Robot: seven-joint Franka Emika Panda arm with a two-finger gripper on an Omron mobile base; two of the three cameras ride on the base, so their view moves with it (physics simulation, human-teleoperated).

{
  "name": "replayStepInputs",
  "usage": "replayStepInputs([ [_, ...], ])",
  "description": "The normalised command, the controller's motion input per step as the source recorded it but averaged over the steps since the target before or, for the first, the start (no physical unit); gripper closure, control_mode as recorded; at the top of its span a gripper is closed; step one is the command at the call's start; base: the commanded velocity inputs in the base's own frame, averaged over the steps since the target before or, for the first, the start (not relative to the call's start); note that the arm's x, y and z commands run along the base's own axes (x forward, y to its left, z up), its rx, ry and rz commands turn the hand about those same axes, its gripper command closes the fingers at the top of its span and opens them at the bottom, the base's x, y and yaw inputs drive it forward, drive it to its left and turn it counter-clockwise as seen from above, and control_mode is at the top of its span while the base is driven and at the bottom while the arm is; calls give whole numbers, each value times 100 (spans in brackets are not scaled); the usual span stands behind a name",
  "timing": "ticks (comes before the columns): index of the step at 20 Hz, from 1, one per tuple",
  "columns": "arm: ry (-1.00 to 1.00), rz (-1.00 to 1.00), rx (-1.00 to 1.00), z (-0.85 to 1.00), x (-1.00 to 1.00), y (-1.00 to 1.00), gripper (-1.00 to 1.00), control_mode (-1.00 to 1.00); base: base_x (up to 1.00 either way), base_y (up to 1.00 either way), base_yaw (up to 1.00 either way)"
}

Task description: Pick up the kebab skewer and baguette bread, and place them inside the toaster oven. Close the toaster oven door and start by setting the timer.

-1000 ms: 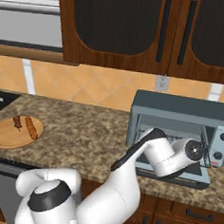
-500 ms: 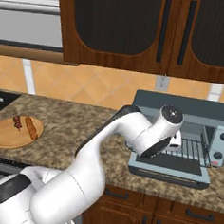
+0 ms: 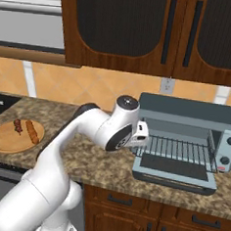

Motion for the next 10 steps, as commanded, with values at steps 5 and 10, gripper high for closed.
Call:
replayStepInputs([
  [5,12,13,-9,0,0,100,-100,-100,0,0,0],
  [10,7,14,-11,-1,9,100,-100,-100,0,0,0],
])
